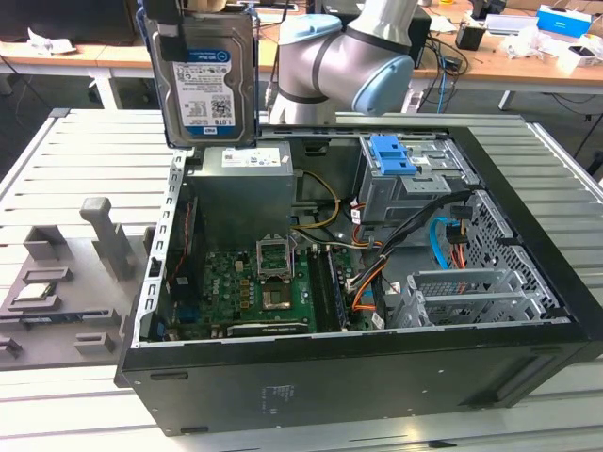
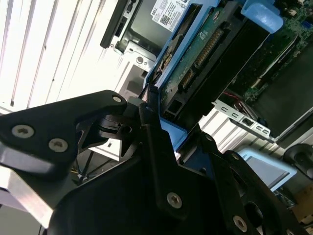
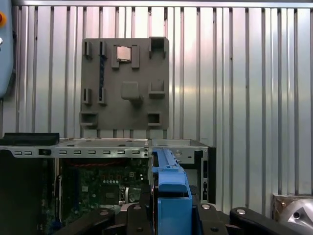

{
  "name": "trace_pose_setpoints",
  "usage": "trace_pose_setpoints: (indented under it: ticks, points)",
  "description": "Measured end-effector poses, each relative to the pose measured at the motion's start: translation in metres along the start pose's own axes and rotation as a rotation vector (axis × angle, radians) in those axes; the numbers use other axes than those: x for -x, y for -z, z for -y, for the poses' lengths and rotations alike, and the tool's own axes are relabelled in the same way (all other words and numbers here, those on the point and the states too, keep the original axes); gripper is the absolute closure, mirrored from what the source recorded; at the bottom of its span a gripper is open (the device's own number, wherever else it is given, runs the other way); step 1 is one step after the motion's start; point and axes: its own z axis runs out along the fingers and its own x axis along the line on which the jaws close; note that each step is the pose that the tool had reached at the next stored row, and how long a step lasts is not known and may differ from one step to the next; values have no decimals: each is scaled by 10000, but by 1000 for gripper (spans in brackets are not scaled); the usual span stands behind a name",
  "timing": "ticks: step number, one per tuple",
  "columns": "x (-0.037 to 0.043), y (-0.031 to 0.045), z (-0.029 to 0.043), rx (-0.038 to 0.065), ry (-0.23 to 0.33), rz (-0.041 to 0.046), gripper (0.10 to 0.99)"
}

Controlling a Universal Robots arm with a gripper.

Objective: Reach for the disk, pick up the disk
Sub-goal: 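Pick up the disk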

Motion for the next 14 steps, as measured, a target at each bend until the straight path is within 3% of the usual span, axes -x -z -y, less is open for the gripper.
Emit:
trace_pose_setpoints:
  ticks: [5, 8, 14]
  points:
    - [1, -103, 87, 0, 0, 0, 718]
    - [2, -201, 166, 1, 0, -1, 718]
    - [3, -317, 252, 2, -1, -1, 718]
